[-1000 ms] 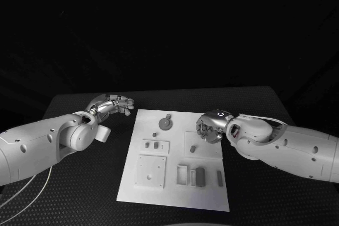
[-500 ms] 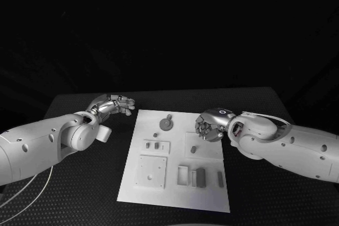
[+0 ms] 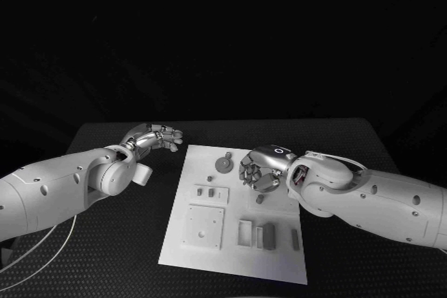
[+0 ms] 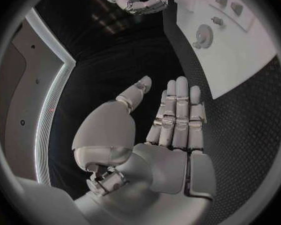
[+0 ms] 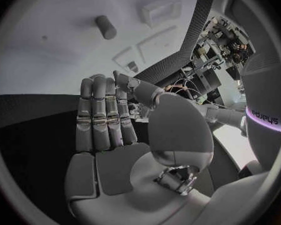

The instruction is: Assemble the parts on the task board

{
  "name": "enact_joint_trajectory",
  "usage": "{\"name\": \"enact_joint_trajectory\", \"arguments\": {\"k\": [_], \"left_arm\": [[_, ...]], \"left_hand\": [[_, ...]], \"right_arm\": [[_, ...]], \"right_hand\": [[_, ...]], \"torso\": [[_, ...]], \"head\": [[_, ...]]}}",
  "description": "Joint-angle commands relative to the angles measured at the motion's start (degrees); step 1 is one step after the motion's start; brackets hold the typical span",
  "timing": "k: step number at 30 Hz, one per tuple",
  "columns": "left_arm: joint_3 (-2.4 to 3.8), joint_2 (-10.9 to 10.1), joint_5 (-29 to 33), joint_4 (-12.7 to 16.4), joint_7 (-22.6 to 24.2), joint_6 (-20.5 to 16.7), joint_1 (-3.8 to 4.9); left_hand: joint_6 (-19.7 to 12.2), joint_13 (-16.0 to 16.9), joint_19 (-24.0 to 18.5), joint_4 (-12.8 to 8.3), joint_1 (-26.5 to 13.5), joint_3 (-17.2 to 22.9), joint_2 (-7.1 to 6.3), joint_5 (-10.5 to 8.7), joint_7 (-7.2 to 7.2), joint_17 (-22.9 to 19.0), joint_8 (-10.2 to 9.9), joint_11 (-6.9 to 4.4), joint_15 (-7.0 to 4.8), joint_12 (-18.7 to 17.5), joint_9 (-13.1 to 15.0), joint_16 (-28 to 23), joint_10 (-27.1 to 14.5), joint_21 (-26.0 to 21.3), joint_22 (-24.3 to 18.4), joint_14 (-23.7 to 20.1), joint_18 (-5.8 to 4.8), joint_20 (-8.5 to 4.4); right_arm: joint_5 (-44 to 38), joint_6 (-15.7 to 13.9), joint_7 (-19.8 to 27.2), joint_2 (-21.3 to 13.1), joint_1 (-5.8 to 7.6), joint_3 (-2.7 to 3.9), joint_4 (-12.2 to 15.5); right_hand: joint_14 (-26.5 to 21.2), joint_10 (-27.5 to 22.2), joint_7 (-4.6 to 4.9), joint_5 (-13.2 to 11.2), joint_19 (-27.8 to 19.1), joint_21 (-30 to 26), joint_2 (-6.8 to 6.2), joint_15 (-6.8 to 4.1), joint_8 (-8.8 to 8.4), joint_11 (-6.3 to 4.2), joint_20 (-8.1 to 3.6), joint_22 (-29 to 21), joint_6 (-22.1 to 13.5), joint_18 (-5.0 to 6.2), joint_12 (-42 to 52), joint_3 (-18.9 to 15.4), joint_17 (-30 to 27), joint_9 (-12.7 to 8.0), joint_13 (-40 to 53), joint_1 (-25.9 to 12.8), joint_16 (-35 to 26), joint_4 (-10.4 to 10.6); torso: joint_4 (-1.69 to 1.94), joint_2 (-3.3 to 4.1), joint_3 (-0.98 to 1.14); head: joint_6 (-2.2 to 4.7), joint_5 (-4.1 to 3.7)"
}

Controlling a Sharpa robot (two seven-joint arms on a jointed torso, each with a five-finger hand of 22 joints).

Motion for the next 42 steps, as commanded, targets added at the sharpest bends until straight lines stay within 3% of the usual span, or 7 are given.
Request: {"name": "enact_joint_trajectory", "arguments": {"k": [1, 9, 15, 18, 25, 34, 42], "left_arm": [[0.05, 0.3, 0.5, -0.1, 0.1, 0.5, 0.08], [0.05, 1.5, 0.5, -0.9, 0.0, 0.2, 0.25], [0.05, 2.1, 0.5, -1.0, -0.1, 0.1, 0.40], [0.04, 2.3, 0.5, -1.1, -0.2, 0.1, 0.46], [0.04, 2.7, 0.5, -1.2, -0.2, 0.1, 0.50], [0.04, 2.7, 0.5, -1.2, -0.2, 0.2, 0.50], [0.04, 2.8, 0.5, -1.2, -0.3, 0.2, 0.50]], "left_hand": [[-0.4, 0.0, 0.5, 0.0, 0.0, -0.5, -0.24, 0.22, -0.10, 0.1, 0.1, 0.08, -0.03, 0.2, 0.0, -0.3, -0.4, -0.4, 0.1, 0.5, 0.24, 0.05], [-0.4, 0.0, 0.5, 0.0, 0.0, -0.5, -0.27, 0.21, -0.10, 0.1, 0.1, 0.08, -0.03, 0.2, 0.0, -0.4, -0.4, -0.4, 0.1, 0.6, 0.23, 0.05], [-0.4, 0.0, 0.5, 0.0, -0.1, -0.5, -0.31, 0.20, -0.10, 0.2, 0.1, 0.08, -0.03, 0.2, 0.0, -0.4, -0.4, -0.5, 0.1, 0.6, 0.22, 0.05], [-0.4, 0.0, 0.5, 0.1, -0.1, -0.5, -0.32, 0.19, -0.10, 0.2, 0.1, 0.08, -0.03, 0.2, 0.0, -0.4, -0.4, -0.5, 0.1, 0.6, 0.22, 0.05], [-0.4, 0.0, 0.5, 0.1, -0.1, -0.5, -0.37, 0.19, -0.10, 0.2, 0.1, 0.07, -0.04, 0.2, -0.1, -0.4, -0.4, -0.5, 0.1, 0.6, 0.21, 0.05], [-0.4, 0.0, 0.5, 0.1, -0.1, -0.5, -0.39, 0.19, -0.10, 0.3, 0.1, 0.07, -0.04, 0.2, -0.1, -0.5, -0.4, -0.6, 0.1, 0.6, 0.21, 0.04], [-0.4, 0.0, 0.5, 0.1, -0.1, -0.5, -0.40, 0.19, -0.09, 0.3, 0.1, 0.07, -0.04, 0.2, -0.1, -0.5, -0.4, -0.6, 0.1, 0.6, 0.20, 0.04]], "right_arm": [[-0.3, -0.3, 1.3, 1.5, -0.03, 0.03, -0.2], [-2.0, -0.1, 1.4, 5.1, -0.39, -0.18, -1.5], [-3.1, 0.0, 1.5, 7.6, -1.43, -1.29, -2.5], [-3.4, 0.1, 1.6, 8.7, -1.98, -1.87, -3.0], [-4.0, 0.5, 1.8, 10.2, -2.91, -3.57, -3.8], [-4.5, 0.9, 1.8, 10.6, -3.97, -4.51, -3.9], [-4.6, 1.0, 2.0, 11.1, -4.48, -4.67, -3.8]], "right_hand": [[0.4, 0.3, 0.09, 0.2, 0.4, 0.1, 0.09, -0.06, 0.10, 0.09, -0.14, 0.1, 0.2, 0.47, -0.1, -0.3, 0.1, 0.1, 0.1, -0.6, -0.2, -0.1], [0.4, 0.3, 0.11, 0.5, 0.4, 0.0, 0.23, -0.06, 0.07, 0.10, -0.15, 0.1, 0.2, 0.47, -0.1, -0.4, 0.2, 0.2, 0.2, -0.6, -0.3, -0.1], [0.4, 0.2, 0.12, 0.7, 0.4, 0.0, 0.30, -0.06, 0.04, 0.11, -0.16, 0.1, 0.1, 0.47, -0.2, -0.5, 0.2, 0.2, 0.3, -0.7, -0.4, -0.1], [0.4, 0.2, 0.13, 0.7, 0.4, 0.0, 0.33, -0.06, 0.03, 0.12, -0.16, 0.1, 0.1, 0.47, -0.2, -0.6, 0.2, 0.2, 0.3, -0.7, -0.4, -0.1], [0.4, 0.2, 0.13, 0.8, 0.5, 0.0, 0.39, -0.06, 0.02, 0.12, -0.17, 0.1, 0.1, 0.47, -0.2, -0.7, 0.3, 0.2, 0.4, -0.7, -0.4, -0.1], [0.5, 0.2, 0.14, 1.0, 0.5, -0.1, 0.44, -0.06, 0.01, 0.12, -0.17, 0.2, 0.1, 0.47, -0.2, -0.8, 0.3, 0.3, 0.5, -0.7, -0.5, -0.1], [0.5, 0.2, 0.14, 1.1, 0.5, -0.1, 0.49, -0.06, 0.00, 0.11, -0.18, 0.2, 0.1, 0.47, -0.3, -0.9, 0.4, 0.3, 0.5, -0.7, -0.5, -0.2]], "torso": [[-0.09, -0.17, -0.06], [-0.16, -0.37, -0.24], [-0.10, -0.40, -0.36], [-0.07, -0.31, -0.30], [0.03, -0.25, -0.24], [-0.11, -0.29, -0.21], [-0.13, -0.29, -0.17]], "head": [[0.02, 1.43], [-0.37, 3.75], [-0.51, 4.62], [-0.81, 5.16], [-1.48, 5.90], [-1.90, 6.34], [-2.25, 6.80]]}}
